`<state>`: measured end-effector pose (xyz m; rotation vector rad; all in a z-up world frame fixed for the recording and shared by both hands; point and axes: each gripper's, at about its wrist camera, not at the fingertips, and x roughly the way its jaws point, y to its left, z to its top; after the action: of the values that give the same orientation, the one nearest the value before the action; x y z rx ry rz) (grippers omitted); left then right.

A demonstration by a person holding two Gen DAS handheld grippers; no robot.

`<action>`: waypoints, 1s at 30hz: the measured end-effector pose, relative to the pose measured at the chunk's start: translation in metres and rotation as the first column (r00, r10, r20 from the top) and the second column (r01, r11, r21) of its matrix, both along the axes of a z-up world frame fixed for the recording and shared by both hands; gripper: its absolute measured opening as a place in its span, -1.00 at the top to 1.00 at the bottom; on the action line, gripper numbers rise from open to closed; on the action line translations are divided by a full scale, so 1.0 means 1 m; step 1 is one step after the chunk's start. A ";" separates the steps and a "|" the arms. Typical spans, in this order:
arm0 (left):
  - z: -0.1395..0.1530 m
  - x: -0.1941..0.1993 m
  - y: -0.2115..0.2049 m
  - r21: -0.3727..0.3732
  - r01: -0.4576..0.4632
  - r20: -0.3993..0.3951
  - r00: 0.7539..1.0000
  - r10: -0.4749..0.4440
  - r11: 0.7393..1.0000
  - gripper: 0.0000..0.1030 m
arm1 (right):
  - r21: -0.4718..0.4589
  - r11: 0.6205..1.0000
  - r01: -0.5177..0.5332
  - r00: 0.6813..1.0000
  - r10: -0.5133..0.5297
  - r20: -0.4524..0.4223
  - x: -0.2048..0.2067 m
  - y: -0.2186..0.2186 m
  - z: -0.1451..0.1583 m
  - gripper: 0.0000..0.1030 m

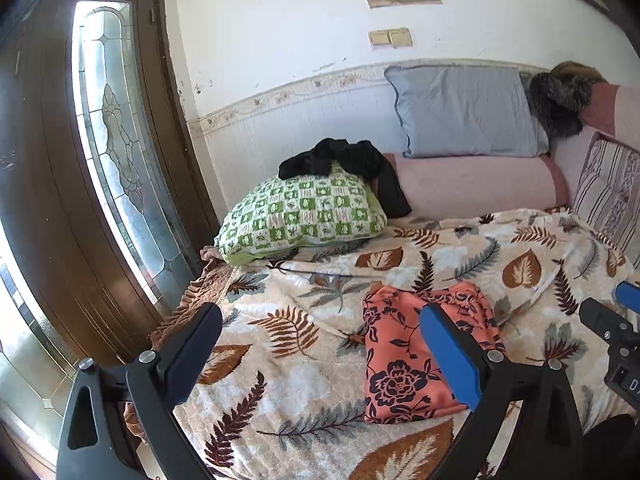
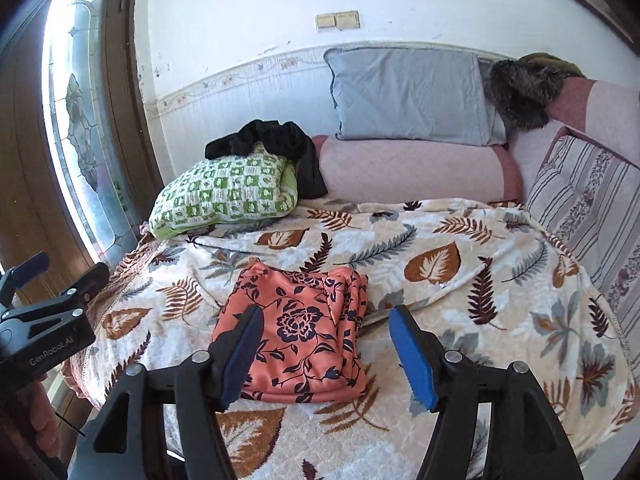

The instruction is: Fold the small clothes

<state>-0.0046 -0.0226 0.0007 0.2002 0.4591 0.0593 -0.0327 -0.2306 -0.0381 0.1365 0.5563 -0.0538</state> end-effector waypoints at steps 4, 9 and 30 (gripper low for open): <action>0.026 -0.022 0.003 -0.038 0.012 0.039 0.999 -0.010 0.999 -0.93 | -0.007 1.000 -0.010 0.999 0.010 0.033 -0.023 0.009 0.023 -0.37; 0.048 -0.050 0.005 -0.045 0.020 0.097 0.995 -0.015 0.999 -0.93 | -0.038 0.999 -0.011 0.997 0.014 0.078 -0.047 0.021 0.044 -0.38; 0.079 -0.088 0.019 -0.075 0.022 0.158 0.987 -0.010 0.997 -0.93 | -0.007 1.000 -0.001 0.995 0.002 0.098 -0.077 0.032 0.063 -0.40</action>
<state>-0.0927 -0.0035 0.0794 0.1228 0.3016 0.0414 -0.1100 -0.1985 0.0244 0.1309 0.4583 -0.0471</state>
